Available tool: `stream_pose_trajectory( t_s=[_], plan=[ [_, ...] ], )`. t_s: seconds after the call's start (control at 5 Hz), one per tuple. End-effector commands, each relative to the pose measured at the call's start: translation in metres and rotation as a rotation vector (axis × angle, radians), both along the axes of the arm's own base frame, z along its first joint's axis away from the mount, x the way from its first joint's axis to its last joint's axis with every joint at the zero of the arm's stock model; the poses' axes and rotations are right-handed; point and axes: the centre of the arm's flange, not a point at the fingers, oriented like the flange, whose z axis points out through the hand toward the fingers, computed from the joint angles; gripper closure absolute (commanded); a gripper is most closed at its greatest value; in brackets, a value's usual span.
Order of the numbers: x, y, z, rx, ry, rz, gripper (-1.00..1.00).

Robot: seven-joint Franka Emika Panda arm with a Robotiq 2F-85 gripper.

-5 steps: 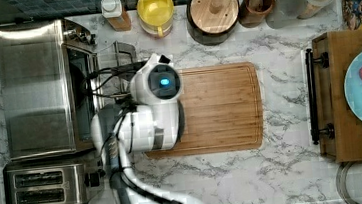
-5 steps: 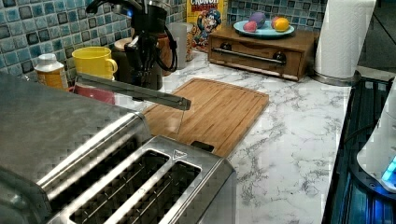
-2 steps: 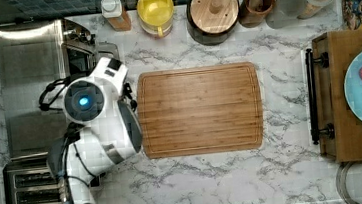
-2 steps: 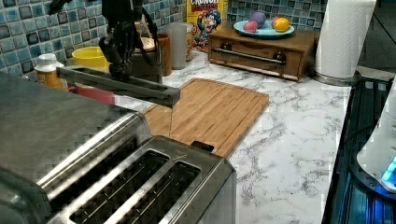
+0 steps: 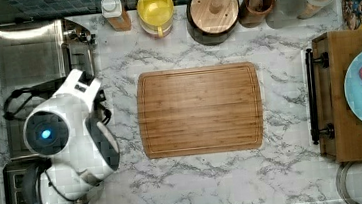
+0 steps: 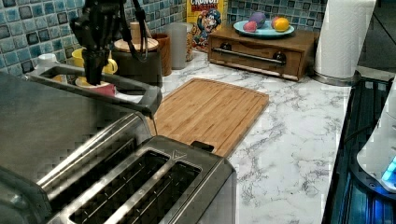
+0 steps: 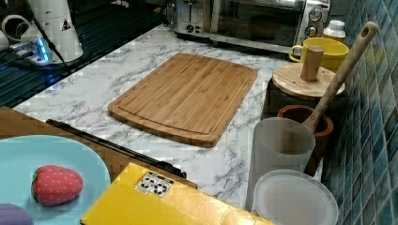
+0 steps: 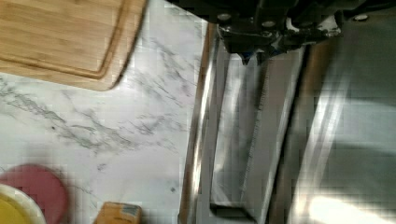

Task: Close the oven.

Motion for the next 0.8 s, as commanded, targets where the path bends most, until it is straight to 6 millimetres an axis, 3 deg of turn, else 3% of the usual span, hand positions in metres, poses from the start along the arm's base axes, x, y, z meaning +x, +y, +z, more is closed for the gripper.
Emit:
stream_pose_trajectory(
  t_s=[0.2,0.8],
  plan=[
    [-0.007,-0.0008,0.0924,-0.016,-0.158,-0.153,1.0],
    [-0.0071,-0.0007,0.0924,-0.016,-0.158,-0.153,1.0]
  ],
)
